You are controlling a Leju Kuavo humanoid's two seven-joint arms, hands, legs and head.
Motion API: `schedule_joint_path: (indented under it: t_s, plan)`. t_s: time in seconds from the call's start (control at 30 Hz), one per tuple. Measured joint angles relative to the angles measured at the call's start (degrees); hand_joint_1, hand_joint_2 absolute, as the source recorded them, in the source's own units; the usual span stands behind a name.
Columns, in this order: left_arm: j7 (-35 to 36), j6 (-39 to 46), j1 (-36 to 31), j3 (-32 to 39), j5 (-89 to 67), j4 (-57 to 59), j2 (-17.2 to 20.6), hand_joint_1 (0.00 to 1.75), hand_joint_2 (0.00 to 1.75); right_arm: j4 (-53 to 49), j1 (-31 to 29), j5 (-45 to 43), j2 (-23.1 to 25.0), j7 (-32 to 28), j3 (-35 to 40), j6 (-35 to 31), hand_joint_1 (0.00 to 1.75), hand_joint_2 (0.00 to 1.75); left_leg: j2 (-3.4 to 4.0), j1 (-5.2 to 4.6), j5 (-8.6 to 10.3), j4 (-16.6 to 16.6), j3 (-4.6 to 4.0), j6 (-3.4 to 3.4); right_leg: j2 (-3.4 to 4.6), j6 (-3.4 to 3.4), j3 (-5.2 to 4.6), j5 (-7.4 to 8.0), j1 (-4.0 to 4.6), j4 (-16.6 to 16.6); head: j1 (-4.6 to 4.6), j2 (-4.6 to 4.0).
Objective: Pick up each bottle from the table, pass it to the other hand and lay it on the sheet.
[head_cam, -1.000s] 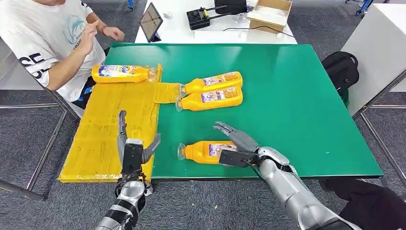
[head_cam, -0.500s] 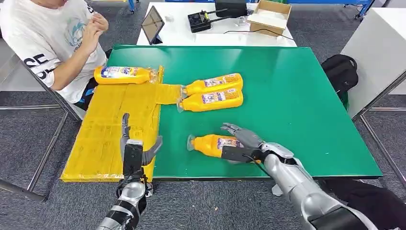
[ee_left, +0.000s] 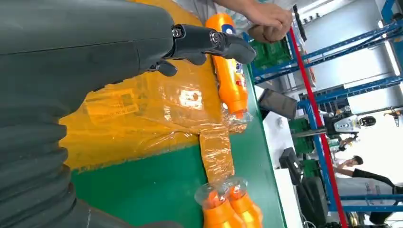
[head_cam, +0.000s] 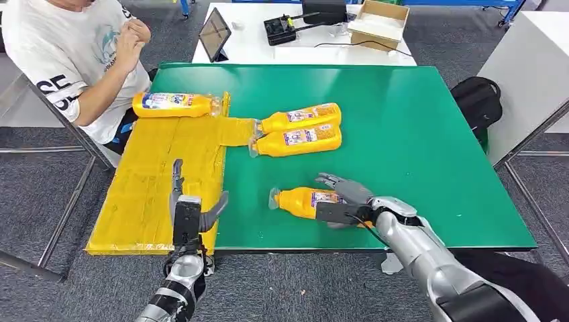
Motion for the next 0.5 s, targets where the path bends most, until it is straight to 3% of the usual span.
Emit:
schedule_joint_path:
  t_s: [0.03,0.1,0.27,0.5]
  plan:
    - [0.00,-0.11,-0.08,0.00,0.00,0.13,0.00,0.00,1.75,0.09,-0.20,-0.09,-0.38,0.00,0.13,0.71,1.43,1.75,0.00,0.00,0.00,0.00,0.00,0.00,0.00,0.02,0.03,0.01,0.00,0.00,0.00,0.00]
    - [0.00,-0.31,-0.33,0.00,0.13,0.37,0.00,0.00,1.75,0.24,-0.75,-0.20,-1.18,0.24,0.61,2.32,1.71,1.75,0.00,0.00,0.01,0.00,0.00,0.02,0.00,0.03,0.07,0.02,0.00,-0.04,0.00,0.00]
    - [0.00,-0.42,-0.55,-0.02,0.24,0.94,-0.02,0.00,1.75,0.39,-1.50,-0.90,-3.34,0.90,1.55,4.48,1.75,1.75,0.01,0.00,0.00,0.00,-0.05,0.04,0.00,0.11,0.62,0.05,-0.01,-0.09,0.00,0.00]
    - [0.00,-0.26,-0.70,-0.02,0.35,1.38,-0.02,0.00,1.75,0.41,-1.44,-1.88,-3.90,1.84,1.99,2.58,1.75,1.75,0.01,0.00,-0.01,0.00,-0.06,0.04,0.00,0.14,0.63,0.06,0.01,-0.11,0.00,0.00]
